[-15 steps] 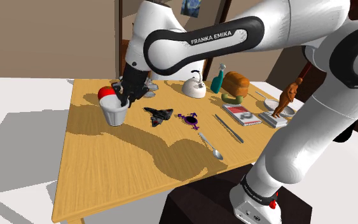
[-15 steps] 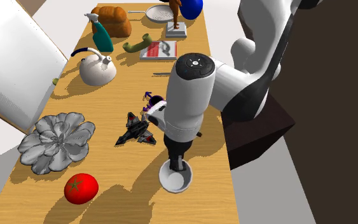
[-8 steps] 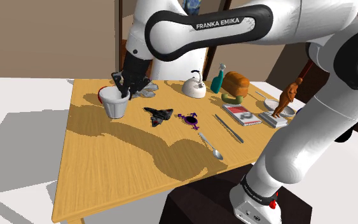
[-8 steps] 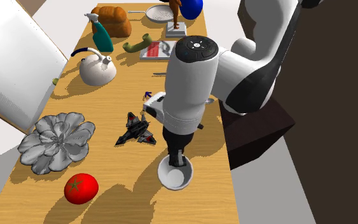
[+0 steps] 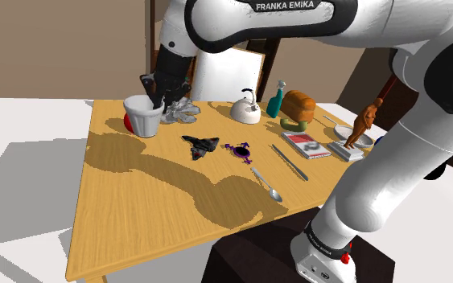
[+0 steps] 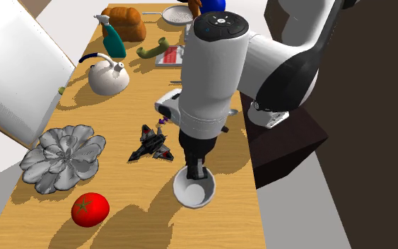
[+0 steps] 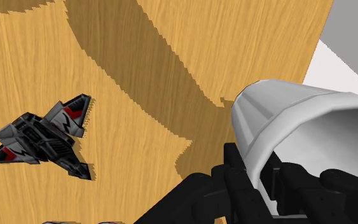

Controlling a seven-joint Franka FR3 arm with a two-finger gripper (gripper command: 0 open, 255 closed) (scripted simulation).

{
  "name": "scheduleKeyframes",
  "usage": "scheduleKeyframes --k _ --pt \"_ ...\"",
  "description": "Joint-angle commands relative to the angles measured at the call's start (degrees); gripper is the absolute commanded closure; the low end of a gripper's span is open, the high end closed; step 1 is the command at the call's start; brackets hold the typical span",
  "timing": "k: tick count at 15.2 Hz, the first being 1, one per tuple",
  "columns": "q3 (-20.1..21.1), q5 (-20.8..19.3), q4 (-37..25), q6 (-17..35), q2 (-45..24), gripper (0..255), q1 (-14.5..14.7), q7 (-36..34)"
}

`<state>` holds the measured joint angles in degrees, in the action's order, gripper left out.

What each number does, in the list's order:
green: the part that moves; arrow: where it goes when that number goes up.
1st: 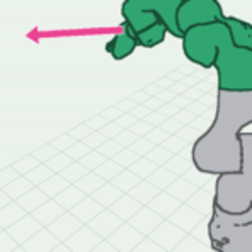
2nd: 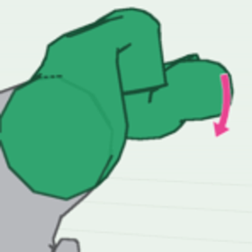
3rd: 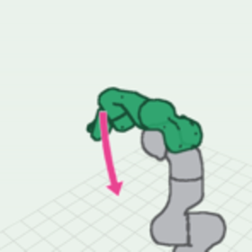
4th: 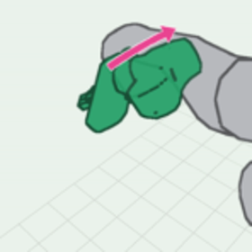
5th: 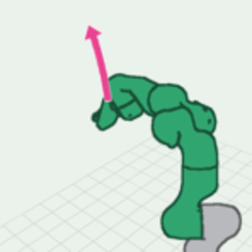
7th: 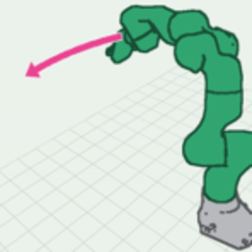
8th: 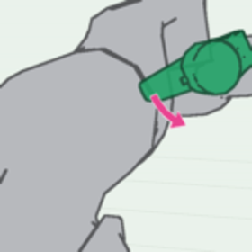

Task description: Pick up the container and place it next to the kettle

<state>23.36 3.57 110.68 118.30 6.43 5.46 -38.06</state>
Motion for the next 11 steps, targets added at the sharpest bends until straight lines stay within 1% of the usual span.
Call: scheduleKeyframes --k 1,6,11 --pt "-0.1 0.1 -1.5 -1.7 0.3 255 -0.1 0.1" --pt "-0.2 0.0 -5.1 -5.3 0.2 255 -0.1 0.0" --pt "-4.6 2.1 -2.6 -5.4 2.5 255 -2.9 7.8"
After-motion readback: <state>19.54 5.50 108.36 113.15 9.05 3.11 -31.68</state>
